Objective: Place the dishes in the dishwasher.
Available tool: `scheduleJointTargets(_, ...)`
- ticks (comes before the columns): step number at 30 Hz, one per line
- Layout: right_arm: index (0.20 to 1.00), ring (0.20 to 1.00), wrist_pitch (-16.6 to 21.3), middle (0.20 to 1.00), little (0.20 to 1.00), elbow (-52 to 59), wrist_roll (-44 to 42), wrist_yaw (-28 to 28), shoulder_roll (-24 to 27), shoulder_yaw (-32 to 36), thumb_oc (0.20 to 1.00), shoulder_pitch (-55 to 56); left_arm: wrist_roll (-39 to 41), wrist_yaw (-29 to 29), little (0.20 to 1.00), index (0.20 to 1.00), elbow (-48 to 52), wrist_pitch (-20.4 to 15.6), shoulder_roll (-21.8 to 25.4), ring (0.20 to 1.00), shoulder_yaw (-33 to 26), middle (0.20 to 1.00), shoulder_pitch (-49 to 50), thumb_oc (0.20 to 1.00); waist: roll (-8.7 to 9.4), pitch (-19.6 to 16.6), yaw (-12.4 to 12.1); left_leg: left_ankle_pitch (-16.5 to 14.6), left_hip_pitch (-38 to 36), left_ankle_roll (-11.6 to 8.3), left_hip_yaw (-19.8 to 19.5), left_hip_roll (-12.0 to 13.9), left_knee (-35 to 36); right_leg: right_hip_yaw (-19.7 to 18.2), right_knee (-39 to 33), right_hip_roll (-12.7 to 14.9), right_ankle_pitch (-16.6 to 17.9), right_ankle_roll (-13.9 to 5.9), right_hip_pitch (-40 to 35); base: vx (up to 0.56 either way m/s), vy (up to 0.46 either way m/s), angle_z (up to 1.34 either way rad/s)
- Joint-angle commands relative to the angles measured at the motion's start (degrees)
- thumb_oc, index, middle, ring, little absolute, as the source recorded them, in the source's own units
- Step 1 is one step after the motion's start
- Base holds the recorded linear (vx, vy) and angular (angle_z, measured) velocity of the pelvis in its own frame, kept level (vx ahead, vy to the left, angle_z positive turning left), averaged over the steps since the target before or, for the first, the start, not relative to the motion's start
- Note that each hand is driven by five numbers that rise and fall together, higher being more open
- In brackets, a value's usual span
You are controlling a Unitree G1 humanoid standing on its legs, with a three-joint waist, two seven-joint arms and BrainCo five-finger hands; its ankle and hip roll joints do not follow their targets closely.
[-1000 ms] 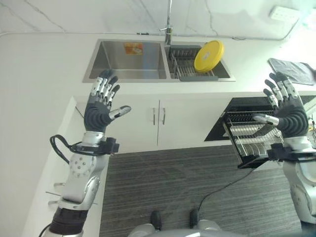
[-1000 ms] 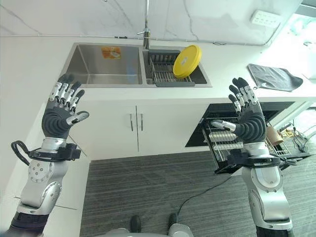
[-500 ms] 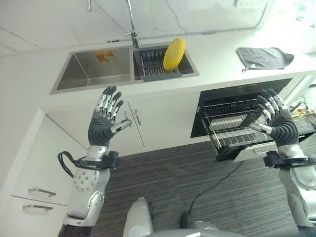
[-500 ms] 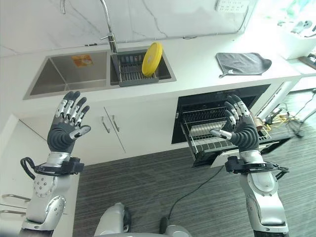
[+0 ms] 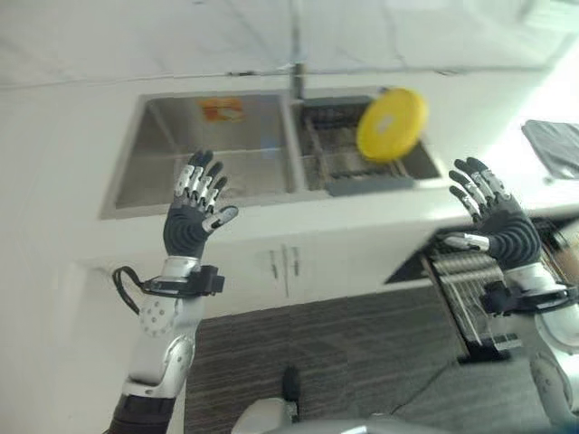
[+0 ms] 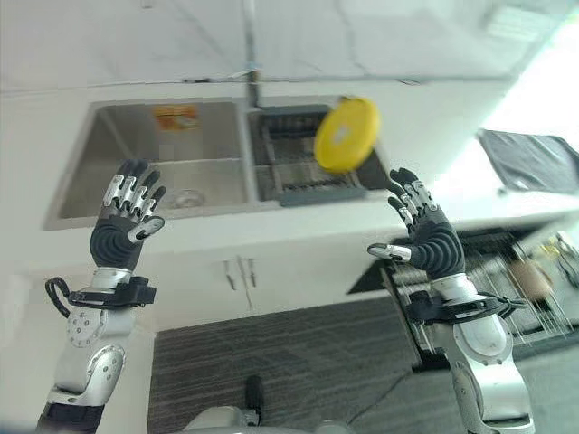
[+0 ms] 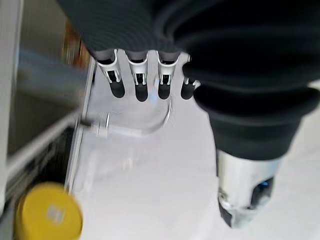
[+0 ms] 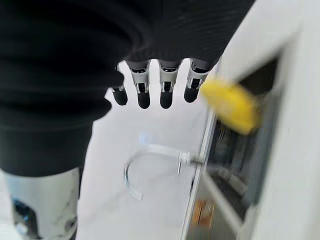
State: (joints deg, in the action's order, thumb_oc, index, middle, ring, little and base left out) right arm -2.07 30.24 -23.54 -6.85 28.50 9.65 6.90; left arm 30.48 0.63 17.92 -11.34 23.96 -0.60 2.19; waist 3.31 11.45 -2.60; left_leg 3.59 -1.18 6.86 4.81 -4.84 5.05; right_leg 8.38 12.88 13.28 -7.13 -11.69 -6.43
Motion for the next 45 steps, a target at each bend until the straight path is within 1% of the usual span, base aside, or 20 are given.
scheduleJointTargets(1,1.000,1.000,5.4,1.000,1.000,-1.7,2.8,0.5,2.2,1.6,1.000,-2.3,-2.4,-3.0,1.000,1.000,5.3,-1.8,1.8,1.000,-1.9,1.000,1.5,1.000,-0.29,-4.4,0.4,-3.7,2.0,-6.76,-1.7,6.1,-0.1,1.0,-4.2,-1.9,3.3,1.10,-2.0,0.18,0.192,0.53)
scheduleJointTargets(5,1.000,1.000,3.7,1.000,1.000,-2.6,2.6,-1.8,4.3,1.2,1.000,-3.0,-5.2,-3.1,1.000,1.000,5.4,-1.6,2.8,1.000,-1.6,1.000,1.1,1.000,0.02,-4.1,0.2,-4.4,1.5,-5.85,-2.9,5.3,-0.1,0.4,1.7,-3.6,2.8,1.65,1.2,0.13,0.115,0.44)
scheduleJointTargets(8,1.000,1.000,4.4,1.000,1.000,-3.8,1.4,-1.9,5.4,1.4,1.000,-3.5,-6.5,-2.0,1.000,1.000,5.0,-1.2,3.4,1.000,-0.9,1.000,-0.1,1.000,0.30,-3.4,0.6,-4.1,1.6,-6.46,-2.5,6.1,-0.1,1.4,-4.7,-4.5,3.0,1.91,2.3,0.04,-0.087,0.13)
scheduleJointTargets(11,1.000,1.000,5.2,1.000,1.000,-4.2,-1.5,-0.9,5.7,1.7,1.000,-4.5,-9.7,0.5,1.000,1.000,3.6,-2.1,4.3,1.000,0.4,1.000,-1.9,1.000,0.86,-1.8,2.3,-5.5,0.7,-7.18,-1.6,7.4,-0.1,-1.5,-13.1,-3.2,8.8,1.17,5.7,0.04,-0.251,-0.01)
scheduleJointTargets(14,1.000,1.000,5.3,1.000,1.000,-3.7,-1.6,-0.9,4.0,1.1,1.000,-4.0,-10.7,1.2,1.000,1.000,3.3,-2.3,4.5,1.000,0.2,1.000,-1.9,1.000,0.81,-1.4,3.3,-6.8,-0.6,-7.23,-1.3,8.3,-0.1,-3.2,-13.9,-1.6,11.7,0.49,7.3,0.07,-0.315,-0.07)
scheduleJointTargets(18,1.000,1.000,3.6,1.000,1.000,-4.3,-3.1,1.5,3.4,-0.8,1.000,-5.0,-10.4,1.9,1.000,1.000,3.7,-1.1,4.2,1.000,-0.1,1.000,-1.9,1.000,0.25,-2.5,2.8,-7.4,-2.2,-8.10,-0.2,10.4,-0.1,-1.3,-16.7,-2.9,8.4,0.55,4.0,0.09,-0.386,-0.04)
scheduleJointTargets(21,1.000,1.000,1.3,1.000,1.000,-3.6,-4.6,2.5,3.1,-1.2,1.000,-5.4,-7.6,1.8,1.000,1.000,3.6,1.5,3.5,1.000,0.2,1.000,-0.7,1.000,-0.52,-3.8,2.8,-7.1,-3.7,-10.30,0.3,13.0,-0.1,-1.4,-17.9,-4.4,6.3,2.19,2.3,0.10,-0.418,-0.29)
scheduleJointTargets(23,1.000,1.000,1.2,1.000,1.000,-2.8,-2.8,3.4,2.4,-0.6,1.000,-4.0,-6.6,0.9,1.000,1.000,3.7,1.7,3.1,1.000,-0.4,1.000,1.6,1.000,-1.32,-4.2,3.5,-6.1,-4.5,-11.81,1.7,15.3,-0.1,-1.4,-17.9,-5.9,5.3,3.52,1.8,0.08,-0.554,-0.02)
scheduleJointTargets(25,1.000,1.000,1.2,1.000,1.000,-2.5,-4.3,2.7,2.5,-0.1,1.000,-3.2,-6.1,0.5,1.000,1.000,3.7,1.3,3.1,1.000,-0.7,1.000,2.7,1.000,-1.69,-4.1,4.0,-5.3,-4.8,-12.64,2.5,16.1,-0.6,-1.6,-17.9,-6.7,4.9,4.36,1.6,0.05,-0.439,-0.10)
scheduleJointTargets(27,1.000,1.000,2.4,1.000,1.000,-2.2,-5.2,2.5,3.2,0.5,1.000,-3.3,-5.2,-0.3,1.000,1.000,4.1,1.0,2.6,1.000,-1.1,1.000,3.4,1.000,-1.66,-3.3,4.3,-7.8,-2.6,-13.07,2.4,15.0,-8.2,-1.5,-17.9,-6.6,4.7,5.21,1.1,0.01,-0.268,-0.19)
scheduleJointTargets(29,1.000,1.000,3.4,1.000,1.000,-2.6,-4.8,3.0,3.3,-0.2,1.000,-4.4,-5.0,-0.9,1.000,1.000,4.0,0.1,2.1,1.000,-1.0,1.000,3.9,1.000,-1.96,-2.5,3.9,-8.9,0.3,-12.73,0.8,13.4,-11.3,-2.1,-17.9,-6.7,4.7,5.50,1.1,-0.01,-0.023,-0.02)
scheduleJointTargets(31,1.000,1.000,1.5,1.000,1.000,-3.8,-6.4,4.6,2.9,-1.0,1.000,-6.2,-5.6,-1.2,1.000,1.000,3.8,-1.0,1.9,1.000,-0.7,1.000,3.8,1.000,-2.96,-2.2,3.7,-6.2,-0.3,-12.76,1.2,14.2,-6.0,-1.8,-17.9,-6.8,4.1,5.24,0.9,0.05,0.149,-0.04)
scheduleJointTargets(33,1.000,1.000,1.6,1.000,1.000,-4.3,-7.0,4.2,2.3,-0.9,1.000,-6.1,-6.0,-1.1,1.000,1.000,3.6,-1.6,1.8,1.000,-0.4,1.000,3.5,1.000,-3.62,-2.4,4.0,-3.4,-1.5,-13.12,2.3,15.3,-0.7,-0.6,-17.9,-6.5,3.7,4.84,0.4,0.11,0.285,-0.03)
scheduleJointTargets(35,1.000,1.000,2.4,1.000,1.000,-5.0,-8.0,3.8,2.3,0.3,1.000,-5.6,-6.5,-0.7,1.000,1.000,2.6,-2.1,1.5,1.000,0.4,1.000,2.3,1.000,-3.52,-3.2,4.4,-4.1,-2.1,-13.22,1.9,15.0,-0.1,0.8,-17.9,-5.2,3.6,4.06,0.1,0.14,0.523,0.07)
scheduleJointTargets(36,1.000,1.000,1.6,1.000,1.000,-5.5,-9.2,2.5,1.8,0.7,1.000,-6.0,-7.0,-0.2,1.000,1.000,2.1,-2.4,1.4,1.000,1.1,1.000,1.4,1.000,-3.32,-3.7,4.3,-4.6,-2.1,-12.81,0.9,14.0,-0.1,1.2,-17.9,-4.2,4.4,3.33,0.3,0.11,0.487,0.06)
scheduleJointTargets(37,1.000,1.000,-0.9,1.000,1.000,-5.6,-11.3,2.6,1.4,0.8,1.000,-6.1,-6.8,-0.4,1.000,1.000,1.4,-2.1,1.4,1.000,1.4,1.000,0.5,1.000,-2.96,-3.9,4.3,-5.0,-2.3,-12.58,1.1,13.5,-0.1,1.7,-17.9,-3.3,4.8,2.71,0.0,0.17,0.645,-0.15)
scheduleJointTargets(38,1.000,1.000,-1.5,1.000,1.000,-6.1,-11.7,2.4,0.3,1.1,1.000,-5.1,-7.2,-1.3,1.000,1.000,1.0,-1.0,1.4,1.000,2.1,1.000,-0.9,1.000,-2.02,-3.7,4.2,-6.2,-2.8,-11.38,-0.4,11.3,-0.1,2.3,-16.0,-1.8,5.1,1.51,0.0,0.15,0.464,-0.23)
scheduleJointTargets(40,1.000,1.000,-1.8,1.000,1.000,-6.1,-13.1,1.7,0.2,1.6,1.000,-4.6,-7.6,-1.9,1.000,1.000,0.9,-0.6,1.5,1.000,2.2,1.000,-1.1,1.000,-1.86,-3.5,4.3,-6.3,-3.0,-10.69,-0.8,10.8,-0.1,2.2,-12.8,-1.5,4.2,1.34,0.8,0.10,0.320,-0.03)
scheduleJointTargets(43,1.000,1.000,-1.3,1.000,1.000,-6.9,-15.2,0.0,-0.6,1.6,1.000,-4.6,-8.3,-2.9,1.000,1.000,0.0,-0.5,1.8,1.000,2.6,1.000,-1.5,1.000,-1.76,-2.8,4.2,-6.2,-2.9,-8.77,-2.3,9.6,-0.1,0.2,-2.4,-2.5,3.4,1.23,4.7,0.06,0.188,0.14)
scheduleJointTargets(45,1.000,1.000,-1.5,1.000,1.000,-7.5,-14.1,0.7,-1.4,1.1,1.000,-4.7,-8.3,-2.6,1.000,1.000,-0.2,-0.7,2.9,1.000,2.7,1.000,-1.6,1.000,-1.25,-2.1,4.2,-6.2,-2.5,-9.09,-3.0,9.6,-0.1,-0.3,-8.7,-3.2,4.4,1.31,5.1,0.06,-0.096,0.21)
